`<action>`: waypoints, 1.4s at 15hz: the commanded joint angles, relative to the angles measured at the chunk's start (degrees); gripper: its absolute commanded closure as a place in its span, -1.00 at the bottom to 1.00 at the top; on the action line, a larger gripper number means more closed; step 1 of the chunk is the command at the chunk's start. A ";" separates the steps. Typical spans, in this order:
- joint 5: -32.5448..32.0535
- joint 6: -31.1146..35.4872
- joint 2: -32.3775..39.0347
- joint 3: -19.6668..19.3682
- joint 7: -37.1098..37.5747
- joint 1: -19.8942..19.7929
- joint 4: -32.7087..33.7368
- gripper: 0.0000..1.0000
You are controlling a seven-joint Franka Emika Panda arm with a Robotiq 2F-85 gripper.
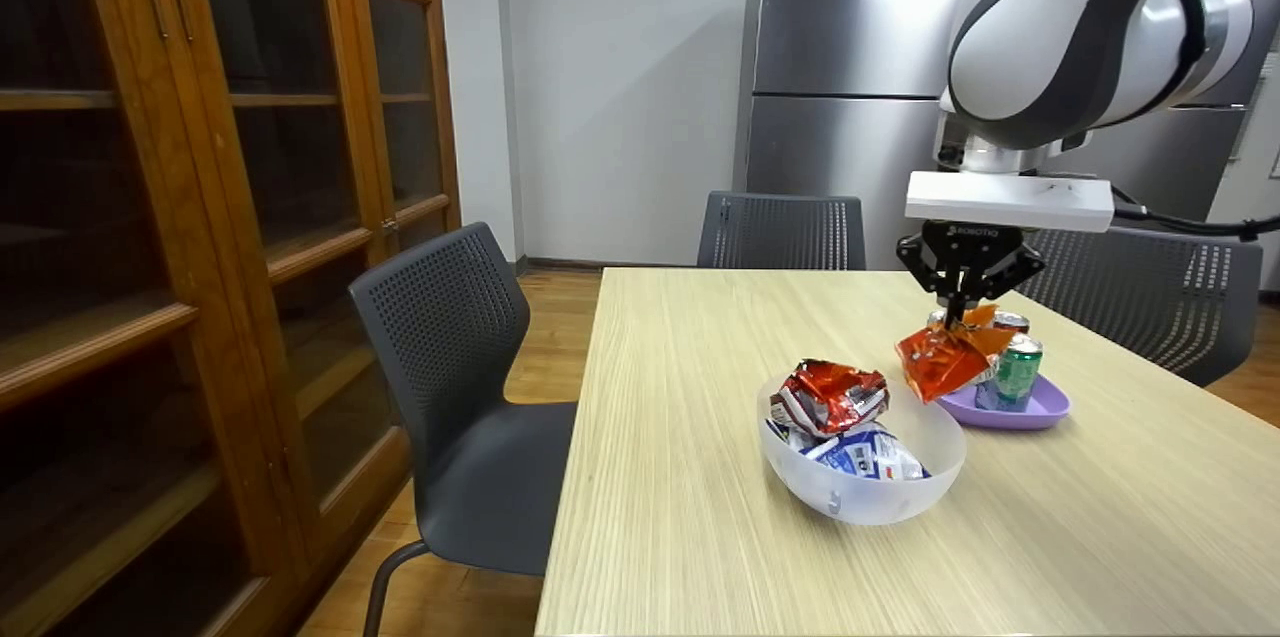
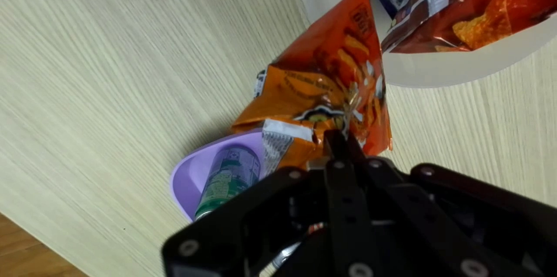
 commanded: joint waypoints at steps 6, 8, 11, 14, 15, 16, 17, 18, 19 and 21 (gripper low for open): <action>-1.30 0.00 -2.99 3.92 0.79 -1.22 -4.05 1.00; -0.60 -0.20 -2.93 4.67 0.40 -1.25 -4.27 1.00; 0.45 -0.40 -2.68 5.93 -0.28 -1.15 -4.61 1.00; 1.24 -0.57 -2.41 7.07 -0.65 -1.02 -4.92 1.00; 1.39 -0.60 -2.32 7.40 -0.66 -0.95 -5.03 1.00; 1.57 -0.67 -2.24 7.72 -0.78 -0.93 -5.12 1.00; 1.83 -0.85 -2.09 8.06 -0.91 -0.89 -5.17 1.00; 2.02 -0.87 -2.08 8.33 -1.00 -0.89 -5.31 1.00; 2.05 -0.91 -1.95 8.60 -0.99 -0.81 -5.42 1.00; 2.60 -1.09 -1.81 9.14 -1.45 -0.81 -5.70 1.00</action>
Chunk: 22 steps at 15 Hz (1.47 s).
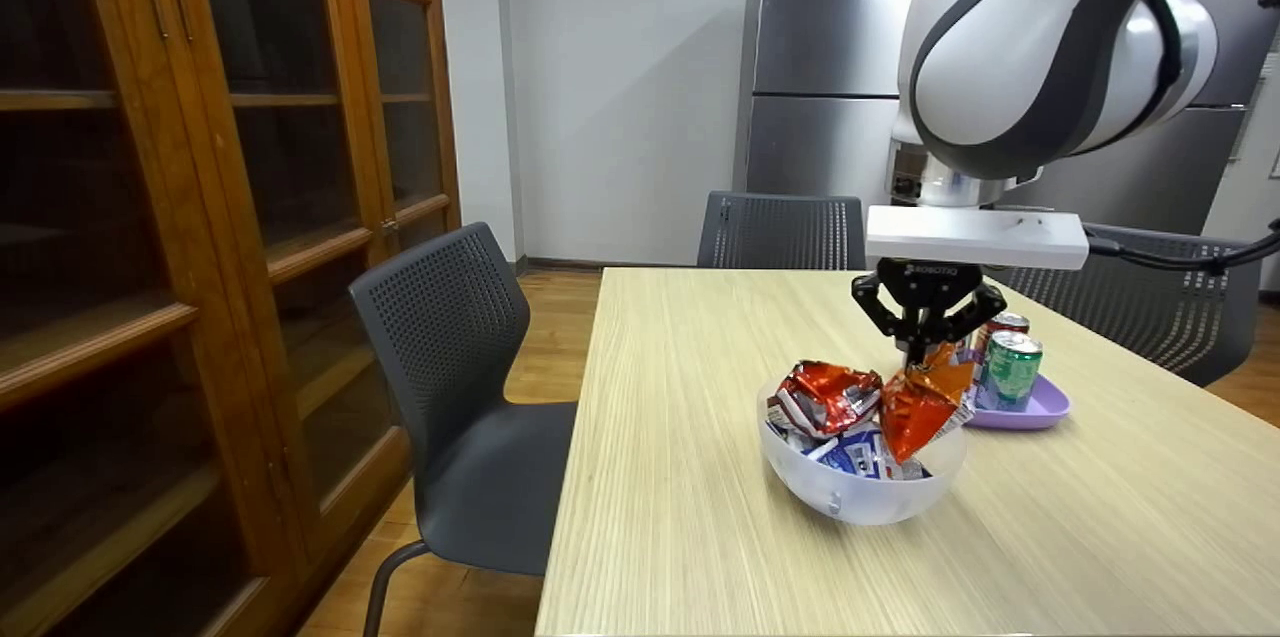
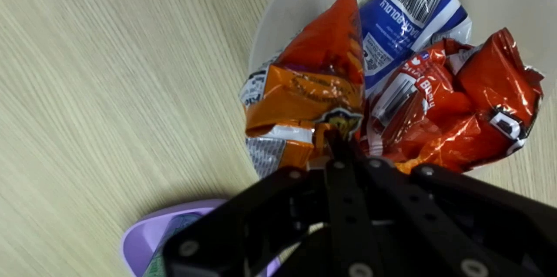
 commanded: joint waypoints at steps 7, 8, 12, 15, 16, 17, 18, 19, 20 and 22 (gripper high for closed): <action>4.22 -1.74 0.22 2.89 -3.11 -0.84 -1.28 1.00; 4.58 -1.81 0.52 2.94 -3.35 -0.81 -1.25 1.00; 6.26 -2.36 1.76 3.02 -4.54 -0.77 -0.83 1.00; 7.44 -2.65 2.34 3.04 -5.61 -0.74 -0.71 1.00; 7.53 -2.71 2.48 2.96 -5.73 -0.68 -0.69 1.00; 7.58 -2.84 2.52 2.88 -5.95 -0.69 -0.66 1.00; 7.52 -2.86 2.51 2.78 -6.00 -0.67 -0.67 1.00; 7.35 -2.85 2.30 2.65 -6.11 -0.66 -0.74 0.48; 7.33 -2.78 2.09 2.60 -6.12 -0.70 -0.81 0.45; 7.63 -2.84 1.60 2.60 -6.53 -0.91 -0.96 0.17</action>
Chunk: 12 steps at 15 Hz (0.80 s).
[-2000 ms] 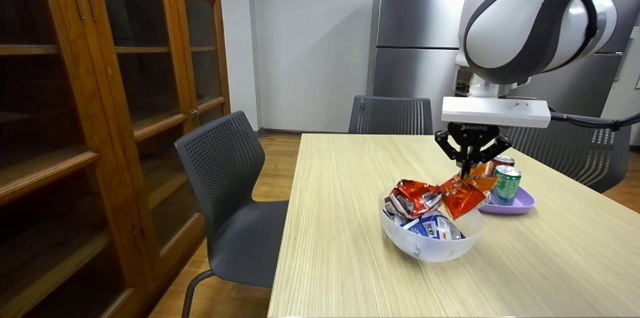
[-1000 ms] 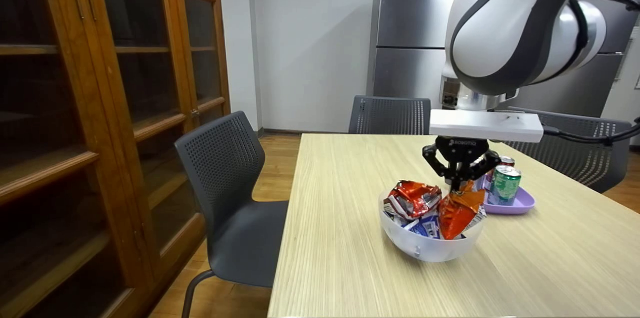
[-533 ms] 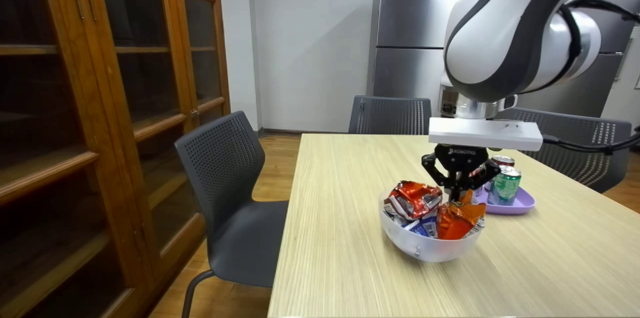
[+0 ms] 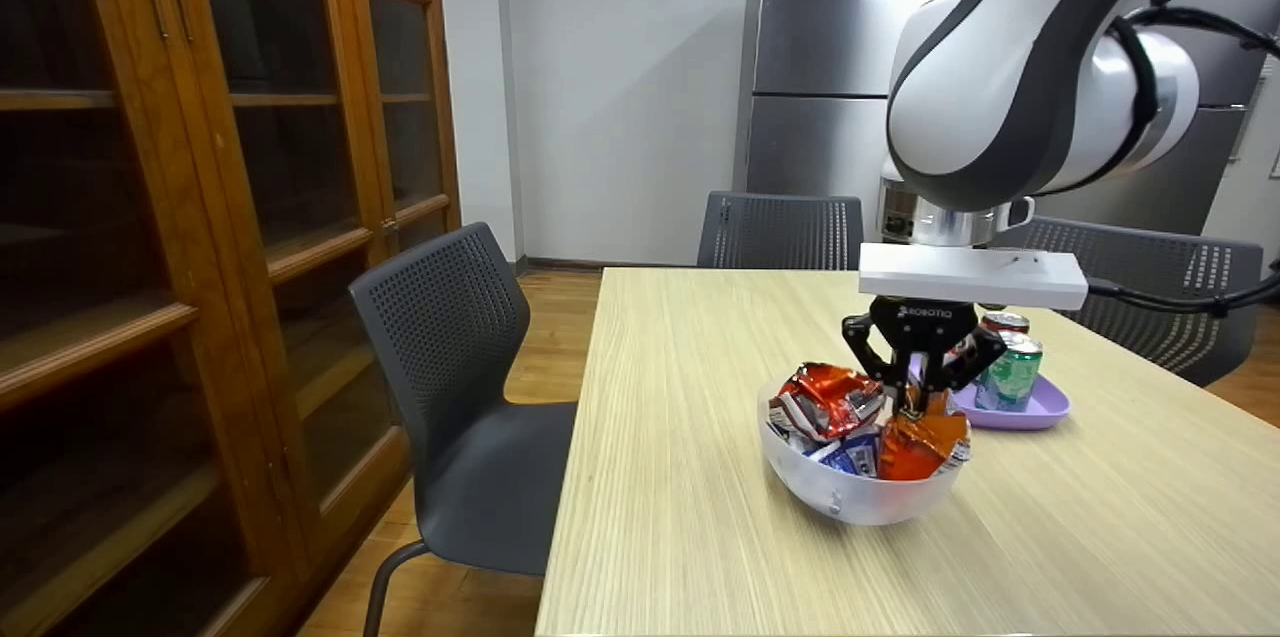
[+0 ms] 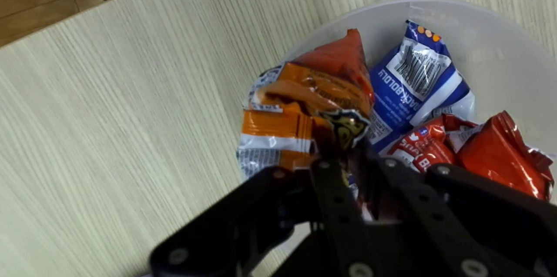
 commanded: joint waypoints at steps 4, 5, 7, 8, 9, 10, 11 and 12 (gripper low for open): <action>1.94 -1.96 -2.46 0.47 -3.37 -1.40 -0.04 -0.43; 2.23 -2.05 -2.79 0.48 -3.78 -1.60 -0.02 -0.56; 2.88 -1.93 -3.45 0.49 -4.58 -1.98 -0.06 -0.87; 3.16 -1.96 -3.71 0.52 -4.99 -2.14 -0.06 -0.98; 3.22 -1.90 -3.96 0.52 -5.29 -2.29 -0.08 -1.00; 3.20 -1.94 -4.08 0.54 -5.51 -2.43 -0.05 -1.00; 3.10 -1.98 -4.11 0.54 -5.73 -2.55 0.01 -1.00; 3.08 -1.99 -4.18 0.53 -5.93 -2.67 0.03 -1.00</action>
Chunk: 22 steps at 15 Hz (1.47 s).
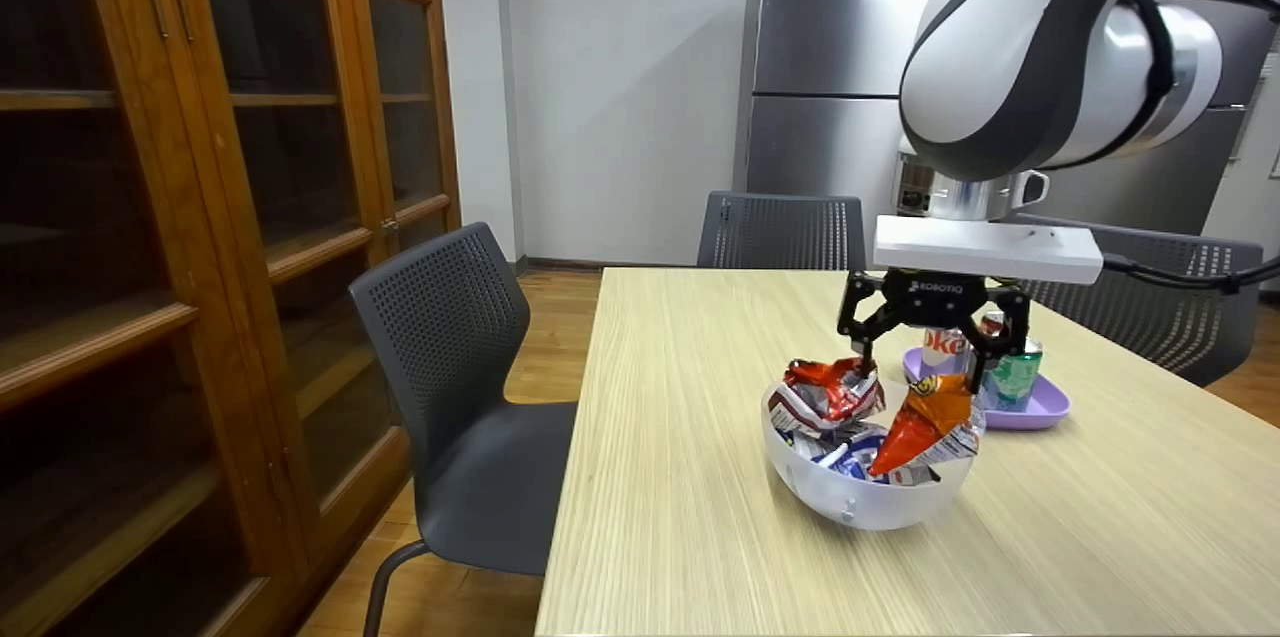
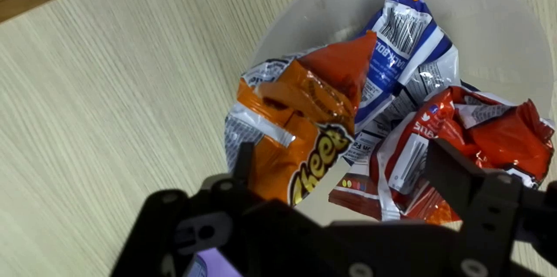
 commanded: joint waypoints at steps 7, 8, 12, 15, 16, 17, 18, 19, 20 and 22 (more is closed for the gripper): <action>1.69 -2.20 -2.04 0.54 -3.92 -1.45 0.05 -1.00; 1.72 -2.19 -2.10 0.53 -4.03 -1.50 0.04 -1.00; 1.77 -1.94 -2.71 0.59 -4.30 -1.59 -0.05 -1.00; 1.76 -1.67 -3.44 0.78 -4.77 -1.59 -0.11 -1.00; 1.85 -1.64 -3.70 0.86 -5.03 -1.59 -0.13 -1.00; 1.86 -1.46 -4.02 0.94 -5.22 -1.58 -0.24 -1.00; 1.98 -1.44 -4.27 1.03 -5.50 -1.60 -0.30 -1.00; 1.97 -1.41 -4.54 1.13 -5.63 -1.55 -0.36 -1.00; 1.96 -1.33 -4.84 1.23 -5.78 -1.52 -0.45 -1.00; 1.67 -1.14 -5.34 1.42 -5.68 -1.41 -0.65 -1.00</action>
